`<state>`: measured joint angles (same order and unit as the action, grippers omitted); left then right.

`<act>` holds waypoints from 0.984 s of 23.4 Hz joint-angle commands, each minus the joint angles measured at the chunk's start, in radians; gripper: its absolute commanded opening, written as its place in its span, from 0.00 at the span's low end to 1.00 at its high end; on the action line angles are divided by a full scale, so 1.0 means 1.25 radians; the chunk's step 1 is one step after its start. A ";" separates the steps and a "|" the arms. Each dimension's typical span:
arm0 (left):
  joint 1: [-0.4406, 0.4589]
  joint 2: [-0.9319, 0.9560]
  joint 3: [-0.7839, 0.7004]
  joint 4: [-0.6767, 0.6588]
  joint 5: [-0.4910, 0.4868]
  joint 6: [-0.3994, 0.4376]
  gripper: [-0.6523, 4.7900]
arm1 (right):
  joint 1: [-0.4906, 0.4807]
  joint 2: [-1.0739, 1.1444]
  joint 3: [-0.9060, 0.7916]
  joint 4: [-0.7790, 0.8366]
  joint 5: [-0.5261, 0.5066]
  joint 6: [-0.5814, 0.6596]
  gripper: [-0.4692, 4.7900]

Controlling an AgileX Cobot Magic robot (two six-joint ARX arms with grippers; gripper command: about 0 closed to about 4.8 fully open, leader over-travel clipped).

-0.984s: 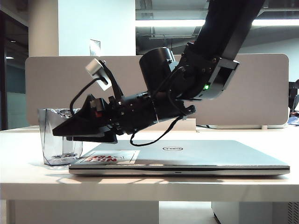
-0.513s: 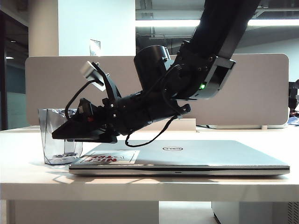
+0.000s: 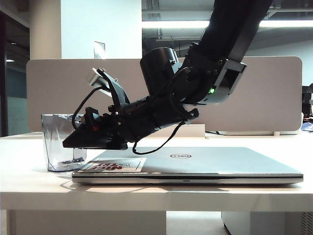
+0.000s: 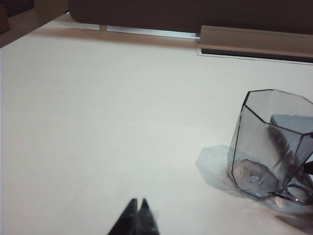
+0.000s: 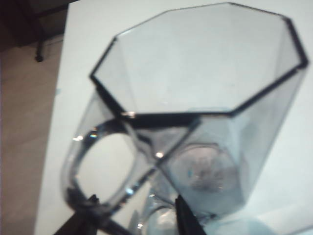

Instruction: Pick up the water cup and place it on the side of the laptop away from you.

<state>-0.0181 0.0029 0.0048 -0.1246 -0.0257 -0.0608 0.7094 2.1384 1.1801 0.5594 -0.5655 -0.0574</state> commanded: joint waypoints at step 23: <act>-0.001 0.001 0.002 0.005 0.003 0.000 0.11 | -0.006 -0.031 0.027 0.016 0.334 0.000 0.49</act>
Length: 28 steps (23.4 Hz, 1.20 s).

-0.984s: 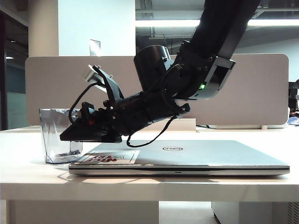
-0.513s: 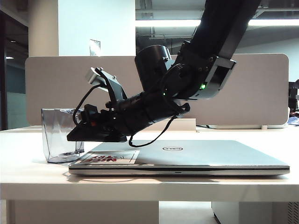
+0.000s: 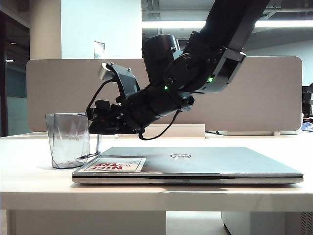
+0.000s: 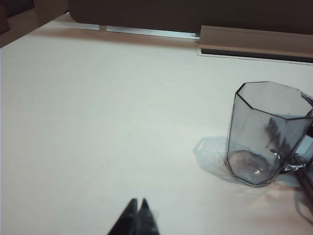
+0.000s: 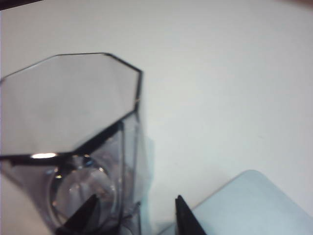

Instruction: Pick up the water cup and place it on the side of the laptop away from you.

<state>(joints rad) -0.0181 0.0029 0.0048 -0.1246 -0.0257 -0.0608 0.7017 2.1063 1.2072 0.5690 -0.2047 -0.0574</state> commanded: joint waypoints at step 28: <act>-0.001 0.001 0.002 0.005 0.003 0.000 0.11 | 0.045 -0.005 0.005 0.027 0.073 0.004 0.10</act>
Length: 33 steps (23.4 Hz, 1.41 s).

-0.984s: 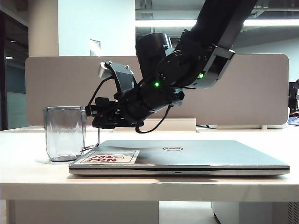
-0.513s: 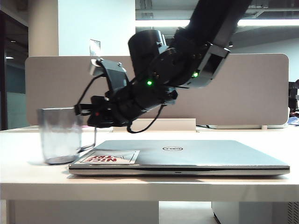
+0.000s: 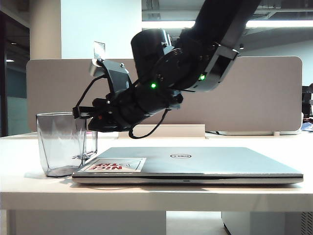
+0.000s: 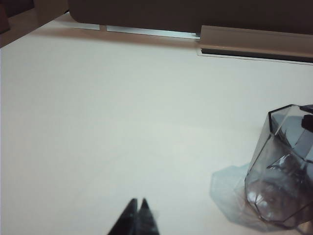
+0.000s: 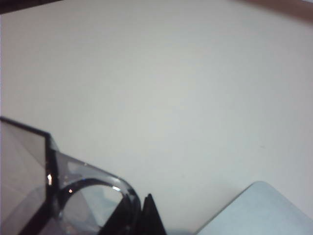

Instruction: Pick up the water cup and place it on the side of the laptop away from you.

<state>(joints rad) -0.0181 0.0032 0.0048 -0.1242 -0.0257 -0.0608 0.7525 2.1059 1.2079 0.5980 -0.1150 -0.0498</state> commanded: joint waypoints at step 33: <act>-0.001 0.001 0.002 0.005 0.003 0.000 0.11 | -0.264 -0.118 0.114 -0.069 0.011 -0.006 0.08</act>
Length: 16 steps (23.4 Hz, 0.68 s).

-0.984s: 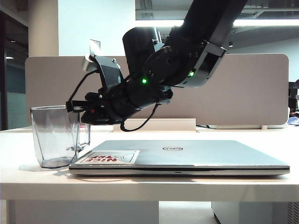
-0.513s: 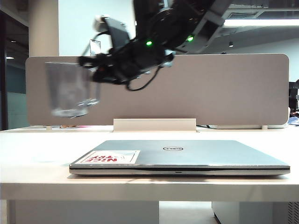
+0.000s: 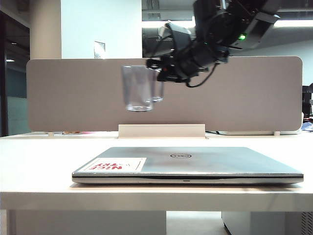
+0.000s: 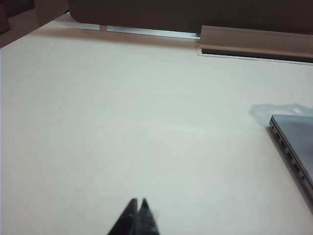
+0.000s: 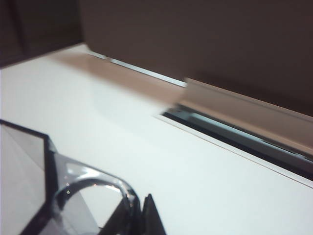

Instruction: Pick up the water cup and place it on the side of the laptop away from you.

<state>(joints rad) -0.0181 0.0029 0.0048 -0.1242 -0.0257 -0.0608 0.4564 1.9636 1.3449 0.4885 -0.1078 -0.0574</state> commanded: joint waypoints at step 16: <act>-0.001 0.001 0.002 0.005 0.003 0.000 0.11 | -0.139 0.181 0.186 -0.042 0.005 0.004 0.08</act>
<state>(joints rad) -0.0181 0.0029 0.0048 -0.1246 -0.0257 -0.0608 0.2829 2.1872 1.5639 0.4194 -0.1070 -0.0563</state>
